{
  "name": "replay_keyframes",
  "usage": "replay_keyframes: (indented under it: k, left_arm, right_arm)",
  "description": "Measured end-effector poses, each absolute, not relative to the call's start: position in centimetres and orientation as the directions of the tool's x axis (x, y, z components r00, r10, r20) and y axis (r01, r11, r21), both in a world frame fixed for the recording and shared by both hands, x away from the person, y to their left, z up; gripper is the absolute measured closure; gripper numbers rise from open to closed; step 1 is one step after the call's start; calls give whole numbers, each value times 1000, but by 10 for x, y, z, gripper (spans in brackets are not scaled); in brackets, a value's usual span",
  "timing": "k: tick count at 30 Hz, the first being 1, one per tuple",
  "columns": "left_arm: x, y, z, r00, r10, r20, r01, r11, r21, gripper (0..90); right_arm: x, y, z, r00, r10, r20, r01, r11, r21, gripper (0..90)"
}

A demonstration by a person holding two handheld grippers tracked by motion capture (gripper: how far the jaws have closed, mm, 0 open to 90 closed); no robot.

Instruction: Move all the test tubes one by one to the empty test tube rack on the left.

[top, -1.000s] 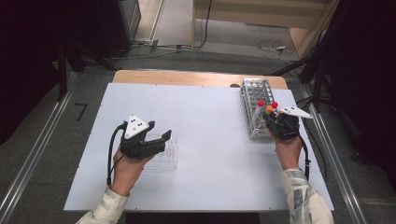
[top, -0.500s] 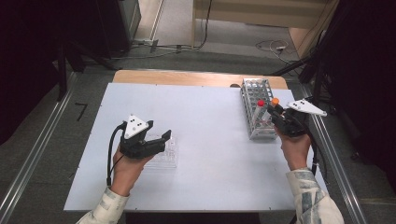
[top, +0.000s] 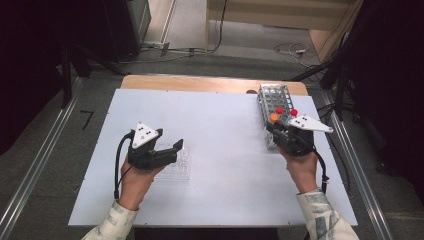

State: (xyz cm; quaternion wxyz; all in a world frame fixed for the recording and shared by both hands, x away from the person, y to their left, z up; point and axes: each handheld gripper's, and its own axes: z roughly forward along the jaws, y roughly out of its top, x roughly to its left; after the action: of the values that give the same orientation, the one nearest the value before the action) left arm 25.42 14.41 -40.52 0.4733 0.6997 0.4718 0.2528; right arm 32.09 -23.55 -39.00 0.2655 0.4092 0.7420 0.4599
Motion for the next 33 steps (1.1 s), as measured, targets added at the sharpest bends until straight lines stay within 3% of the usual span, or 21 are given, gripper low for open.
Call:
replay_keyframes:
  k: [12, 33]
  left_arm:
    - [252, 138, -404, 460, 881, -109, 419, -107, 902, 262]
    - [250, 103, -409, 552, 823, -136, 429, -140, 892, 272]
  right_arm:
    - [299, -186, -403, -655, 756, -11, 340, 307, 889, 719]
    - [280, -135, -433, -757, 653, -6, 334, 396, 855, 720]
